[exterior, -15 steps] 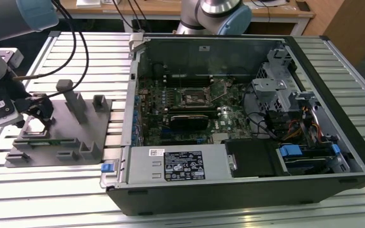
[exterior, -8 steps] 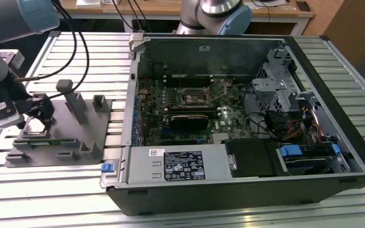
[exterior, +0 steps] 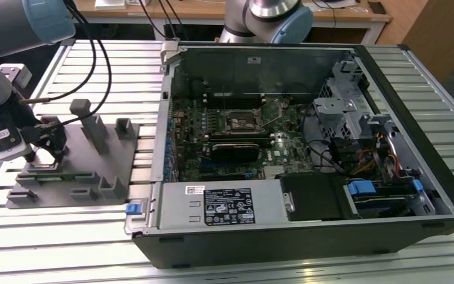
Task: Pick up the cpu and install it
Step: 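Pick up the cpu and move it towards the insertion slot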
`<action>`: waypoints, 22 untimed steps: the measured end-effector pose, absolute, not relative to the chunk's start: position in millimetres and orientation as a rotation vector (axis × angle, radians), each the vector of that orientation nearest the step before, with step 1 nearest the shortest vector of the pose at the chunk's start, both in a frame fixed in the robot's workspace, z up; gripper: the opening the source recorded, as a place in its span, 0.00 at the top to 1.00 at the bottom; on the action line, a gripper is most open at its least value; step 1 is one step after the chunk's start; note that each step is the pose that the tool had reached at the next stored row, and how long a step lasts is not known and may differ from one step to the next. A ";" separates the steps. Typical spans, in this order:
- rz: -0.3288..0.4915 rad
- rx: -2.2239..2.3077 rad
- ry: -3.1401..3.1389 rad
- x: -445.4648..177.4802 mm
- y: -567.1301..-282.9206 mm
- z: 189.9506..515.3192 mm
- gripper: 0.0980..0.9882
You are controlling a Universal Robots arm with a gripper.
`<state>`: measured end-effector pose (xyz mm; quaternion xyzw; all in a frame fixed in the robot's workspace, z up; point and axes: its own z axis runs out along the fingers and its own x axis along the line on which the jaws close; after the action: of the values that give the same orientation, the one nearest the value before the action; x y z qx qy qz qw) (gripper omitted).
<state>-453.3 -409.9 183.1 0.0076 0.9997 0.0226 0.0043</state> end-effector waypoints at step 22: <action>0.070 0.025 3.132 -453.3 -408.2 192.4 0.50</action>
<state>-453.3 -408.2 192.4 0.0079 0.9997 0.0223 0.0044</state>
